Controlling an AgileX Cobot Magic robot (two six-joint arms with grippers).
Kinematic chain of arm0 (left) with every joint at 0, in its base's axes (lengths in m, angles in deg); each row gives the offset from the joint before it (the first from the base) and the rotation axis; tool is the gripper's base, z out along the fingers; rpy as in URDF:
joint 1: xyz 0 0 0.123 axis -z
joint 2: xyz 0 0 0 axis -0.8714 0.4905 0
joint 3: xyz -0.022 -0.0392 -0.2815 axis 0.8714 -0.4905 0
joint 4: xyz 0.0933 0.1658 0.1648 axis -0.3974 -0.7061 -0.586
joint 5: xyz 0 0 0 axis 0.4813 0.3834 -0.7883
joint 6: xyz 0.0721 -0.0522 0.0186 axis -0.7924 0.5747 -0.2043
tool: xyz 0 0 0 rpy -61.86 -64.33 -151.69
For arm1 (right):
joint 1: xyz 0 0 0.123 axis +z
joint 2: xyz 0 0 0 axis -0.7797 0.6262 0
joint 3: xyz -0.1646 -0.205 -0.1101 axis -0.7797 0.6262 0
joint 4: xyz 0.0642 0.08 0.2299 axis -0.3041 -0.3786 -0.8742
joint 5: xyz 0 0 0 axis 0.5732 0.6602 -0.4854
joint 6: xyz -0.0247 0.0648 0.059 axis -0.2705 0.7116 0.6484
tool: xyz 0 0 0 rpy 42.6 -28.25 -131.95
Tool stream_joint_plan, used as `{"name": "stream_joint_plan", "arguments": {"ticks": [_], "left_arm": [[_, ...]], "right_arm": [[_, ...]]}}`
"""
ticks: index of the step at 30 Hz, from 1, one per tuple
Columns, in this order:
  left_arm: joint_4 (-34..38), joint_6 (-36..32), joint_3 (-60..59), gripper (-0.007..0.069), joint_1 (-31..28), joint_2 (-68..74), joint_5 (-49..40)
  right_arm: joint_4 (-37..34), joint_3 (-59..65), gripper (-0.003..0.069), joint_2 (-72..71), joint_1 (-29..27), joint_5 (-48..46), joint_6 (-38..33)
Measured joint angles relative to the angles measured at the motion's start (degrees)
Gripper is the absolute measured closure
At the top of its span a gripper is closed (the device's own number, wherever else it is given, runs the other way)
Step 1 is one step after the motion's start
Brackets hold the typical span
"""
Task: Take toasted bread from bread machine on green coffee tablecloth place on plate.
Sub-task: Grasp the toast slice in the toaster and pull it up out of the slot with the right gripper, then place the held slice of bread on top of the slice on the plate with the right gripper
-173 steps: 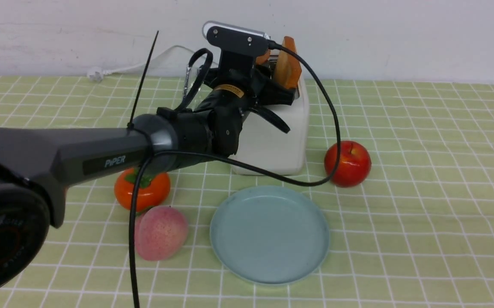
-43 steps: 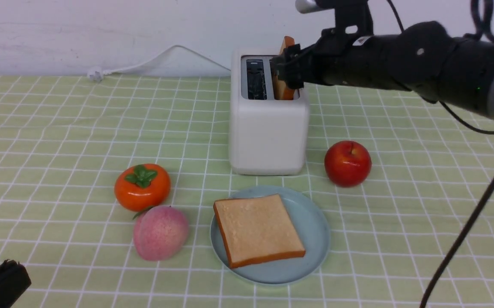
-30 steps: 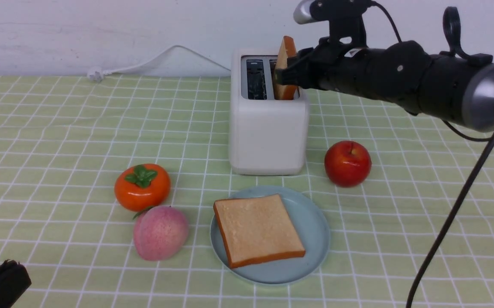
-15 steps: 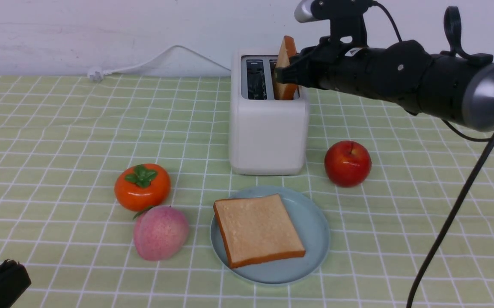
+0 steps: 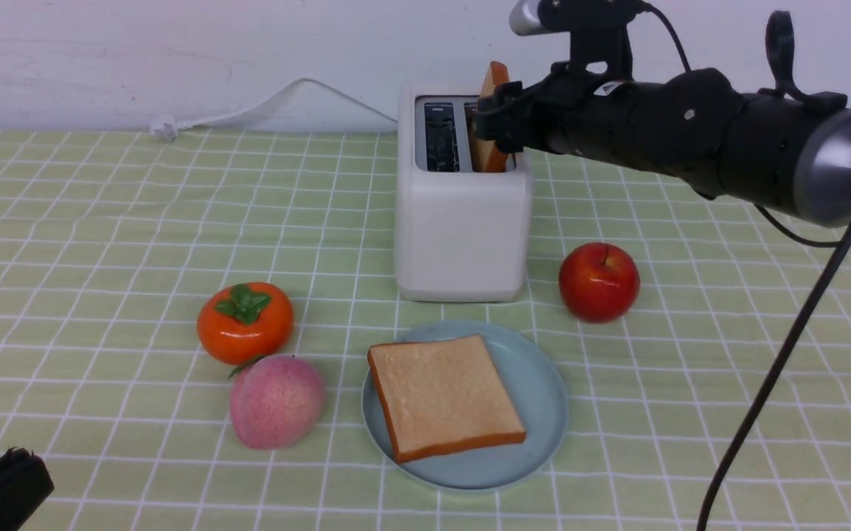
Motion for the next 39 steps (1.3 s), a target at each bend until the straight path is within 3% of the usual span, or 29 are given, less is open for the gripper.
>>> {"name": "stream_joint_plan", "arguments": {"ticks": [2, 6, 12, 17, 21, 33, 36, 39], "left_arm": [[0.0, 0.0, 0.0, 0.0638, 0.0, 0.0, 0.04], [0.0, 0.06, 0.0, 0.0638, 0.0, 0.0, 0.04], [0.0, 0.06, 0.0, 0.0638, 0.0, 0.0, 0.04], [0.0, 0.1, 0.0, 0.0638, 0.0, 0.0, 0.04], [0.0, 0.1, 0.0, 0.0638, 0.0, 0.0, 0.04], [0.0, 0.1, 0.0, 0.0635, 0.0, 0.0, 0.04], [0.0, 0.1, 0.0, 0.0634, 0.0, 0.0, 0.04], [0.0, 0.1, 0.0, 0.063, 0.0, 0.0, 0.04]], "right_arm": [[-0.36, 0.0, 0.0123, 1.76, 0.0, 1.21, 0.0], [-0.71, 0.0, 0.0138, 3.62, 0.0, 2.29, 0.0], [-1.01, 0.0, 0.0295, 4.03, 0.05, 4.11, 0.05], [-1.01, 0.0, 0.0473, 3.86, 0.17, 4.42, 0.17], [-1.01, 0.0, 0.0542, 3.54, 0.17, 4.15, 0.17], [-1.02, 0.0, 0.0543, -6.27, 0.07, 4.23, 0.17], [-0.96, 0.0, 0.0543, -10.86, 0.0, -0.5, 0.17], [0.7, 0.0, 0.0543, -19.49, 0.0, -14.14, 0.17]]}}
